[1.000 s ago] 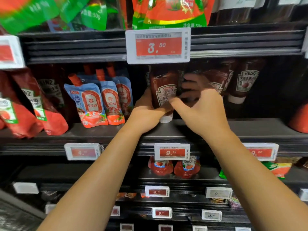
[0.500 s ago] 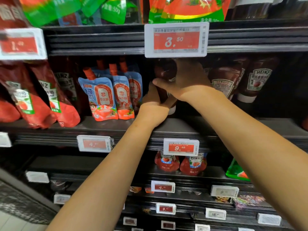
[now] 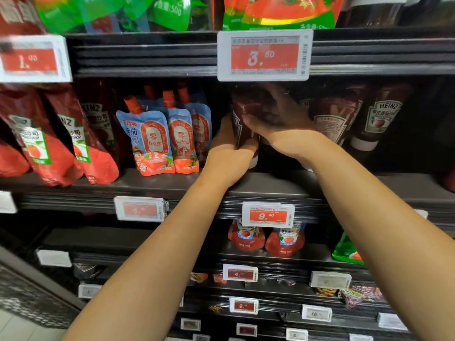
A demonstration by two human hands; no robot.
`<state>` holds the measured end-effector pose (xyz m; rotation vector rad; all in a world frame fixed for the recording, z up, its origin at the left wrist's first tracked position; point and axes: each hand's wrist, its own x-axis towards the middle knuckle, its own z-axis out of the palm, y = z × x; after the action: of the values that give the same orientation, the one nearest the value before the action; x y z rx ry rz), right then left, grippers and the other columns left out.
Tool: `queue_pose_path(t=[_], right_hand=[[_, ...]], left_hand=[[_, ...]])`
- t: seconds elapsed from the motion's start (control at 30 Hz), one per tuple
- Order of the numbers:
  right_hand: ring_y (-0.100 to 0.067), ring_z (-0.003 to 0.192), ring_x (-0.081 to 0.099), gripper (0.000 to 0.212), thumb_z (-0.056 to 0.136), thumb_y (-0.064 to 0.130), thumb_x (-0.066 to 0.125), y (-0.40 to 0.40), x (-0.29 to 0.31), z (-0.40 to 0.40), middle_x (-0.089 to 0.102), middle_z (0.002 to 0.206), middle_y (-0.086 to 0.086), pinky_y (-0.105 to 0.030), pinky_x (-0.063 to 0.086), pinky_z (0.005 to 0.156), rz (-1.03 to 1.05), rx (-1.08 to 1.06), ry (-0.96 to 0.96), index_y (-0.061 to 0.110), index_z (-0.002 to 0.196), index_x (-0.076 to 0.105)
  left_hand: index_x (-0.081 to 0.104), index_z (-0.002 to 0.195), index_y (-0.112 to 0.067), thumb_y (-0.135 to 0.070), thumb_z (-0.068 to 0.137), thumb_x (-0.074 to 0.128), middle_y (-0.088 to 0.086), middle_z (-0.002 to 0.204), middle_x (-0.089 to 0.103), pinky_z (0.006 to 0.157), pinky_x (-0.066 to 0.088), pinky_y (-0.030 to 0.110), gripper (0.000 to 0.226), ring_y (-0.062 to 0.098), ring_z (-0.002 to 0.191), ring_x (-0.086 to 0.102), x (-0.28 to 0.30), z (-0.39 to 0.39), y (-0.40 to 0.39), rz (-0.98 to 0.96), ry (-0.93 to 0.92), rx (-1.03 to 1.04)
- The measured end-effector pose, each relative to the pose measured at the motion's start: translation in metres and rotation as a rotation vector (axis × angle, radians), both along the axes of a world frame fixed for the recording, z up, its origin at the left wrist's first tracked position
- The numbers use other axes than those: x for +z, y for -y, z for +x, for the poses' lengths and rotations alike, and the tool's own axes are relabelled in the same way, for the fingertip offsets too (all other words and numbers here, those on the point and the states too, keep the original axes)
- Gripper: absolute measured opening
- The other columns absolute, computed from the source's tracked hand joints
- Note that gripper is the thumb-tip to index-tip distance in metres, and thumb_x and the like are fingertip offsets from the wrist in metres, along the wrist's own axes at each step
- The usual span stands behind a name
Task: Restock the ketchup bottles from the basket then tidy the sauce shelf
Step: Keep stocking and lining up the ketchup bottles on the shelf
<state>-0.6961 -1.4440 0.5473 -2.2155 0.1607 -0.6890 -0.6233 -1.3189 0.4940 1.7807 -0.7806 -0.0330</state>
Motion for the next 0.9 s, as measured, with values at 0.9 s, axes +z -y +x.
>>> queue_pose_path(t=[0.9], right_hand=[[-0.028, 0.129, 0.054, 0.054, 0.097, 0.04, 0.063, -0.001, -0.026, 0.04, 0.059, 0.14, -0.01, -0.031, 0.04, 0.104, -0.094, -0.33, -0.167, 0.013, 0.142, 0.049]], left_hand=[[0.031, 0.146, -0.01, -0.026, 0.095, 0.062, 0.017, 0.137, 0.054, 0.089, 0.043, 0.033, 0.063, 0.035, 0.123, 0.056, 0.009, 0.021, 0.037, 0.27, 0.09, 0.26]])
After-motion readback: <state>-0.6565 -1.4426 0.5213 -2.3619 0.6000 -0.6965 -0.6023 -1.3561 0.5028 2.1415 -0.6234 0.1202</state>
